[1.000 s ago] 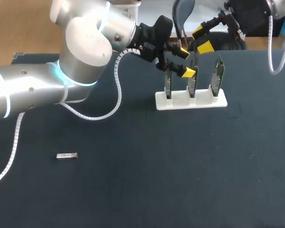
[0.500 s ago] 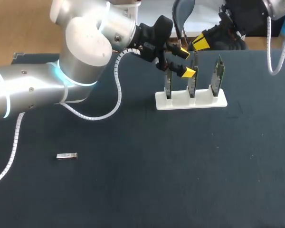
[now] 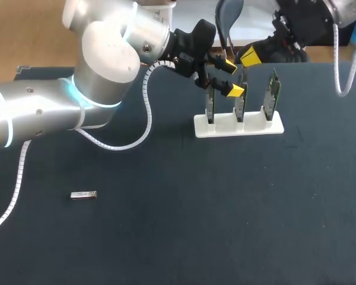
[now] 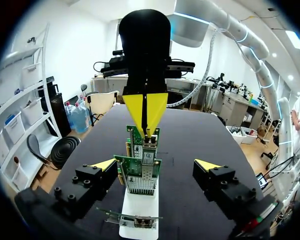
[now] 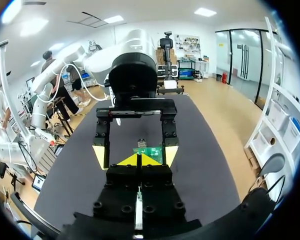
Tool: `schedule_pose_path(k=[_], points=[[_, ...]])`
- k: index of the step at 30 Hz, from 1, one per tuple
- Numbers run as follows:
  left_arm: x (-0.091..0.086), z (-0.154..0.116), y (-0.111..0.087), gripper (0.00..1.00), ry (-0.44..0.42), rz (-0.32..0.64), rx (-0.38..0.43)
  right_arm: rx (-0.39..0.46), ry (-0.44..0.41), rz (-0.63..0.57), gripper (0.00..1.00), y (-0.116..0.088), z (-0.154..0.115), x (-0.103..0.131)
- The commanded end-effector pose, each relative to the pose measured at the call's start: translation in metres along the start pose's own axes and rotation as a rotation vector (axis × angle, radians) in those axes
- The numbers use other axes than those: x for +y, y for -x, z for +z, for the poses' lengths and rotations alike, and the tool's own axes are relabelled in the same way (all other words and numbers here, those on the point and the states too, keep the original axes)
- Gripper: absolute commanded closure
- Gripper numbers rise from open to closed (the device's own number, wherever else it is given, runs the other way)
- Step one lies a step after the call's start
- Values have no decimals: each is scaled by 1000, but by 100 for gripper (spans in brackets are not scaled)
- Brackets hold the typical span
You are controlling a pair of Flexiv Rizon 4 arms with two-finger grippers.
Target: Pick up the optical module with the left hand, and insert it into the network port with the right hand.
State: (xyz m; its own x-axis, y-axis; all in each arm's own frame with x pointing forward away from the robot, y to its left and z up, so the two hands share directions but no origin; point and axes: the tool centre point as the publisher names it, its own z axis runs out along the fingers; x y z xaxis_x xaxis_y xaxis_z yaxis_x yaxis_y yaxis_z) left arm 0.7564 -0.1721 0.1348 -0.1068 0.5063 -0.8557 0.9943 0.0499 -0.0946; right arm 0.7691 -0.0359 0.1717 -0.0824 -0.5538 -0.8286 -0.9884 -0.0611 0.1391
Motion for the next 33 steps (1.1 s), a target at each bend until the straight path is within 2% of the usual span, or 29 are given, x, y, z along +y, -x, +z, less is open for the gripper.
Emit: schedule_pose_path(k=[1, 33], points=[[2, 0, 1, 0, -3, -1, 5, 2, 4, 11, 100, -4, 2, -2], [2, 0, 1, 0, -3, -1, 5, 14, 40, 93, 100, -30, 17, -3]])
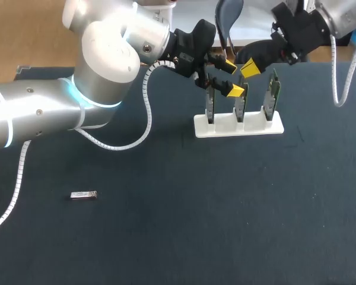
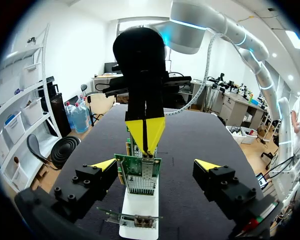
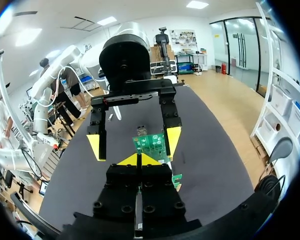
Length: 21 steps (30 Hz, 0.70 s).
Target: Pick up the optical module with the left hand, and insert it into the network port with the right hand.
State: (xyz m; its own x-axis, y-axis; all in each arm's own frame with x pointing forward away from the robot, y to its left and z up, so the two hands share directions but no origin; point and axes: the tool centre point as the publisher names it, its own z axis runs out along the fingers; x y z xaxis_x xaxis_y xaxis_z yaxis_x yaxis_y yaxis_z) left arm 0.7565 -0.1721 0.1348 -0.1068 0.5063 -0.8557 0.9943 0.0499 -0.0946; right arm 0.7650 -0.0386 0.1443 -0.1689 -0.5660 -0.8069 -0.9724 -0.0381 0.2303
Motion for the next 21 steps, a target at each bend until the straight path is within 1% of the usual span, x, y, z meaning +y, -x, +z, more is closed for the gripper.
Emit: schedule_pose_path(k=[1, 6, 10, 16, 21], points=[[1, 0, 1, 0, -3, -1, 5, 7, 9, 7, 100, -6, 5, -5], [1, 0, 1, 0, -3, -1, 5, 22, 16, 14, 100, -11, 9, -4], [1, 0, 1, 0, -3, -1, 5, 17, 17, 17, 100, -10, 8, -3], [1, 0, 1, 0, -3, -1, 5, -15, 4, -4, 100, 1, -2, -1], [1, 0, 1, 0, -3, -1, 5, -68, -4, -35, 100, 14, -16, 1]])
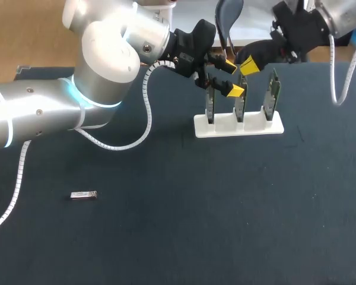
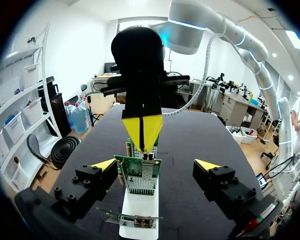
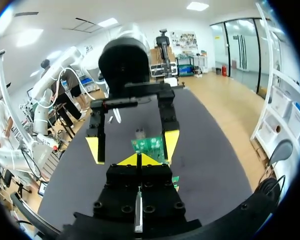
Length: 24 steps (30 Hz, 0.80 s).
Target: Pick up the optical module with the left hand, and insert it into the network port with the right hand.
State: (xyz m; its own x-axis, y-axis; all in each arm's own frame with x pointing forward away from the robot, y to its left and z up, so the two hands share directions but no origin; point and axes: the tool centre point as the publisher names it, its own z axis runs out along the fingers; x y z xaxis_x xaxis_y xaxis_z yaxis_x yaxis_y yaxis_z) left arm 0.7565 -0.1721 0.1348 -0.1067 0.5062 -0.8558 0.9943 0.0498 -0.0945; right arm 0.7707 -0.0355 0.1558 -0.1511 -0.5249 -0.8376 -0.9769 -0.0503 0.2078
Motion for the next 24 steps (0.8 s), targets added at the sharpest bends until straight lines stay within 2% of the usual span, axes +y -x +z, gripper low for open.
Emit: schedule_pose_path(k=[1, 5, 10, 17, 24], points=[[1, 0, 1, 0, -3, -2, 5, -35, -6, -18, 100, 5, -16, 4], [1, 0, 1, 0, -3, -2, 5, -78, -6, -55, 100, 8, -35, 4], [1, 0, 1, 0, -3, -2, 5, -99, 21, -90, 100, -4, -62, 3], [1, 0, 1, 0, -3, -2, 5, -56, 50, -109, 100, -25, -85, 6], [1, 0, 1, 0, -3, -2, 5, -4, 68, -103, 100, -42, -92, 12]])
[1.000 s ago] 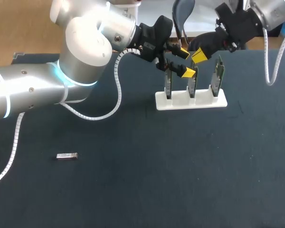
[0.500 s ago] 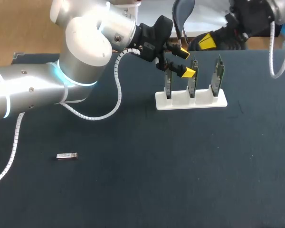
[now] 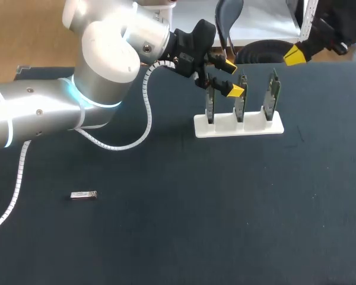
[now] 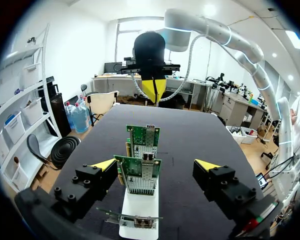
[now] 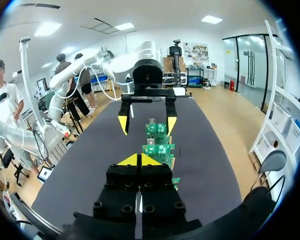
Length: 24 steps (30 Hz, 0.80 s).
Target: Pick up the optical module with the left hand, and insert it into the network port with the right hand.
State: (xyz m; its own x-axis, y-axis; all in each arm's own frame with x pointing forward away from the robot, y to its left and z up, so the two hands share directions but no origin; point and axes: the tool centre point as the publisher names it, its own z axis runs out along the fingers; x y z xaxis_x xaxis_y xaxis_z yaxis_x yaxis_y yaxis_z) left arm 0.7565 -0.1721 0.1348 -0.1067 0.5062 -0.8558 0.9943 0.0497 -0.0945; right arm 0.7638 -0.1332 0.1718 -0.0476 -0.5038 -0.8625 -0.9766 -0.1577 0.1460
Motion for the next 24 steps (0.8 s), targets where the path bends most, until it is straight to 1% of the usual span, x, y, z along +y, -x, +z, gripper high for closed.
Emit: schedule_pose_path(k=[1, 7, 10, 15, 24], points=[[1, 0, 1, 0, -3, -2, 5, 13, 7, 3, 100, -5, -3, -1], [1, 0, 1, 0, -3, -2, 5, 34, -3, 7, 100, -12, -3, 3], [1, 0, 1, 0, -3, -2, 5, 58, -36, 11, 100, -14, -2, 3], [1, 0, 1, 0, -3, -2, 5, 64, -71, 23, 100, -17, -3, 2], [1, 0, 1, 0, -3, -2, 5, 72, -82, 27, 100, -19, -1, 1]])
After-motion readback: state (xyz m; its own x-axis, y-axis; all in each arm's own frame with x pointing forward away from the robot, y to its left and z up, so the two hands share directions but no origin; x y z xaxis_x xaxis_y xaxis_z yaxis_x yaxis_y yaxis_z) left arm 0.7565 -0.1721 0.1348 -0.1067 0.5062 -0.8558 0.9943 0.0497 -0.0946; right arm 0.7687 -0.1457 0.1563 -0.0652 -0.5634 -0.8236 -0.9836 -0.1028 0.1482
